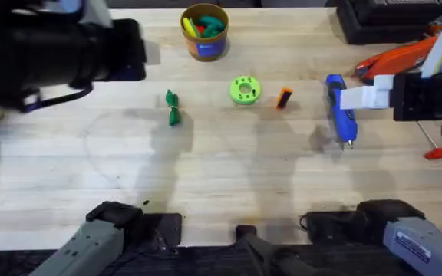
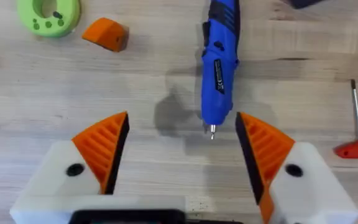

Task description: Pick up the gripper from the table and insert it into the empty holder that is missing its gripper. Then pick up a screw, insert it into the mounting hole, and use the screwdriver to tighten it. Finally, clean up the table by picking up the vegetable and placing it into the bucket.

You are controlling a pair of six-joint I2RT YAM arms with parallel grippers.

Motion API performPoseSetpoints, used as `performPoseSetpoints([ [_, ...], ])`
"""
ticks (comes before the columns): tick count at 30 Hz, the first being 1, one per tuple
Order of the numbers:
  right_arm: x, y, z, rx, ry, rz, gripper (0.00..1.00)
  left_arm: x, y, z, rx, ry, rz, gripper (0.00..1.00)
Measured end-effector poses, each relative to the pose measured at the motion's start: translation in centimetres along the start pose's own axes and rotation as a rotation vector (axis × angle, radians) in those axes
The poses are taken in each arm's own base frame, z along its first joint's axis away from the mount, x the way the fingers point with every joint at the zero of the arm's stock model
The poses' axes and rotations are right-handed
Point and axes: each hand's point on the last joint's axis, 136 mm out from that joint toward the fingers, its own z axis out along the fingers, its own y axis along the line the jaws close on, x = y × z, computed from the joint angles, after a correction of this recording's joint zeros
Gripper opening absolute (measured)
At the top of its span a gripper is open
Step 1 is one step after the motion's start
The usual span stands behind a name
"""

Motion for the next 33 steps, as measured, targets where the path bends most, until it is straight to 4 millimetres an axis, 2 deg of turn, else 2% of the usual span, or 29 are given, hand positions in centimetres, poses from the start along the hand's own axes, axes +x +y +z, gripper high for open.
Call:
performPoseSetpoints([
  [6,0.0,0.0,0.0,0.000,-0.001,0.000,0.983,-0.7,-0.3,-3.1,0.019,-0.104,0.006,0.016],
  [9,0.0,0.0,0.0,0.000,0.000,0.000,0.983,-0.8,-0.3,-3.7,0.020,-0.123,0.010,0.044],
  [14,0.0,0.0,0.0,0.000,0.000,0.000,0.984,-0.8,-0.1,-3.6,0.008,-0.123,0.006,0.807],
  [15,0.0,0.0,0.0,0.000,0.000,0.000,0.984,-0.8,-0.1,-3.6,0.008,-0.123,0.001,0.938],
  [16,0.0,0.0,0.0,0.000,0.000,0.000,0.984,-0.8,0.0,-3.6,0.006,-0.124,0.001,0.972],
  [29,0.0,0.0,0.0,0.000,0.000,0.000,0.985,-0.8,0.1,-3.6,0.000,-0.124,0.001,0.985],
  [33,0.0,0.0,0.0,0.000,0.000,0.000,0.985,-0.3,0.7,-3.6,-0.037,-0.106,0.010,0.985],
])
